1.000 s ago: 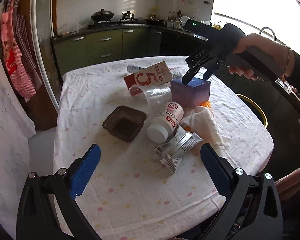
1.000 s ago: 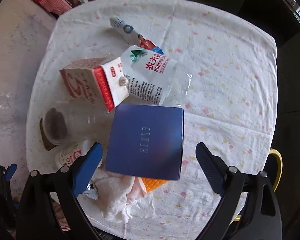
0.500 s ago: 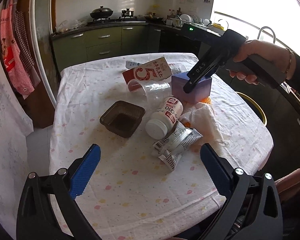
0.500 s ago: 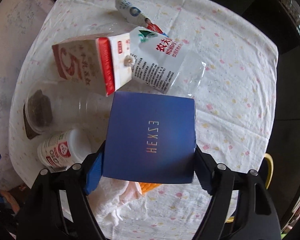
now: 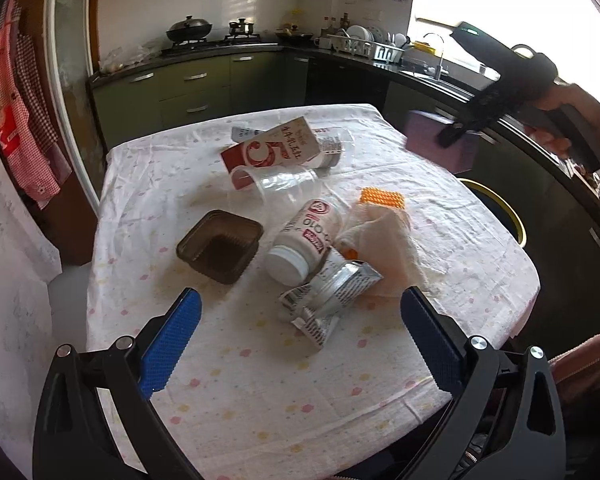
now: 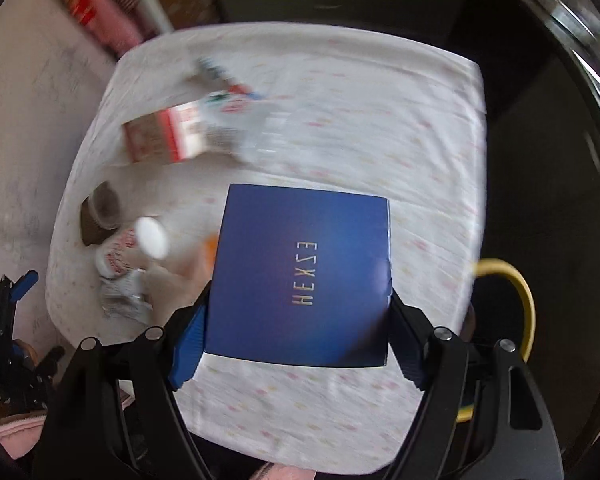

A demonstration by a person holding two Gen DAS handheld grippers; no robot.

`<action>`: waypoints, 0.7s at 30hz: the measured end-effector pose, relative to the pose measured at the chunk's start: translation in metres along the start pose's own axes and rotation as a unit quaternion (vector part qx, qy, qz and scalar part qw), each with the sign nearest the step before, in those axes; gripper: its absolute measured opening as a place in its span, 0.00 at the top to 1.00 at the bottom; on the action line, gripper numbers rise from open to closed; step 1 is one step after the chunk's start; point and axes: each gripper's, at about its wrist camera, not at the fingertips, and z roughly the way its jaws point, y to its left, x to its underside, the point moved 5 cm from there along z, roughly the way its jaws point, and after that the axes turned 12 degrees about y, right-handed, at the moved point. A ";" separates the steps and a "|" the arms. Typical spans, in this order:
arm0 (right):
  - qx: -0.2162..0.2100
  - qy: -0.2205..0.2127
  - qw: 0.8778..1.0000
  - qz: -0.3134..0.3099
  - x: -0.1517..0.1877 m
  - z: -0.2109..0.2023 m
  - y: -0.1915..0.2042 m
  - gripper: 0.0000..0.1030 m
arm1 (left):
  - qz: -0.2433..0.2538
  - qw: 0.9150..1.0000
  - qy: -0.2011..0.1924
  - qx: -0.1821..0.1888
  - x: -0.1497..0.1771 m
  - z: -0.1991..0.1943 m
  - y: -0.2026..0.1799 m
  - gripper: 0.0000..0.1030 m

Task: Collect trash
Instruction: 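Carry the blue box over the yellow bin and open the right gripper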

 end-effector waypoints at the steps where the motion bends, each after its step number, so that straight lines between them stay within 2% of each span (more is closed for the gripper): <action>1: 0.000 -0.004 1.000 0.017 0.009 -0.001 -0.017 0.29 | 0.002 1.000 0.001 0.001 -0.001 0.001 -0.002 0.05; 5: 0.008 -0.009 0.995 0.099 0.045 0.012 -0.100 0.29 | 0.007 1.000 0.008 0.012 -0.009 0.009 -0.014 0.05; 9: 0.007 0.000 0.988 0.157 0.070 0.035 -0.165 0.29 | 0.017 1.000 0.016 0.017 -0.018 0.019 -0.030 0.05; 13: -0.003 0.012 0.982 0.189 0.083 0.063 -0.207 0.29 | 0.039 0.999 0.024 0.014 -0.027 0.029 -0.052 0.05; 21: -0.025 0.019 0.978 0.209 0.088 0.094 -0.245 0.29 | 0.072 0.997 0.040 0.009 -0.042 0.045 -0.084 0.05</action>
